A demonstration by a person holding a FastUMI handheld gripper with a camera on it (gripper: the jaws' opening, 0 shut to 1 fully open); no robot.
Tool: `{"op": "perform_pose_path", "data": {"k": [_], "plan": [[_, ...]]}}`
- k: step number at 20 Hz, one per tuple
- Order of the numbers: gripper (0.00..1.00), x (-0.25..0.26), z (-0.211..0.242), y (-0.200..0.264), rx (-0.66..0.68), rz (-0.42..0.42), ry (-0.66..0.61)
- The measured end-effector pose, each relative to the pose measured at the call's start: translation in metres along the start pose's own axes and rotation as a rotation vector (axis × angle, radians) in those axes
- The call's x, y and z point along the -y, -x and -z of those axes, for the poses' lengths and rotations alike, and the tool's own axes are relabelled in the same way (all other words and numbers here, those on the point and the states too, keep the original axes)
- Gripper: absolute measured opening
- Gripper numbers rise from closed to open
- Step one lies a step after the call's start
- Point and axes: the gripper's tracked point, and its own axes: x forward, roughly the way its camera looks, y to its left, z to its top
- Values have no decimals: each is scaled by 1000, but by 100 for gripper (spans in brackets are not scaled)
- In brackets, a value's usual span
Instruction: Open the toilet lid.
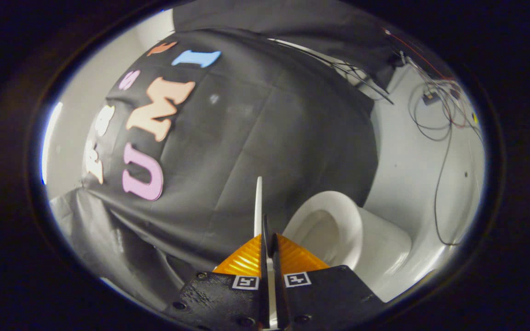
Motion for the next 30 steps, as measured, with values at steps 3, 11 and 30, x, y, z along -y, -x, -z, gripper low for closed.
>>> {"op": "perform_pose_path", "data": {"k": [3, 11, 30], "plan": [[6, -38, 2, -3, -13, 0, 107], [5, -123, 21, -11, -14, 54, 449], [6, -258, 116, -23, -93, 31, 911]]}}
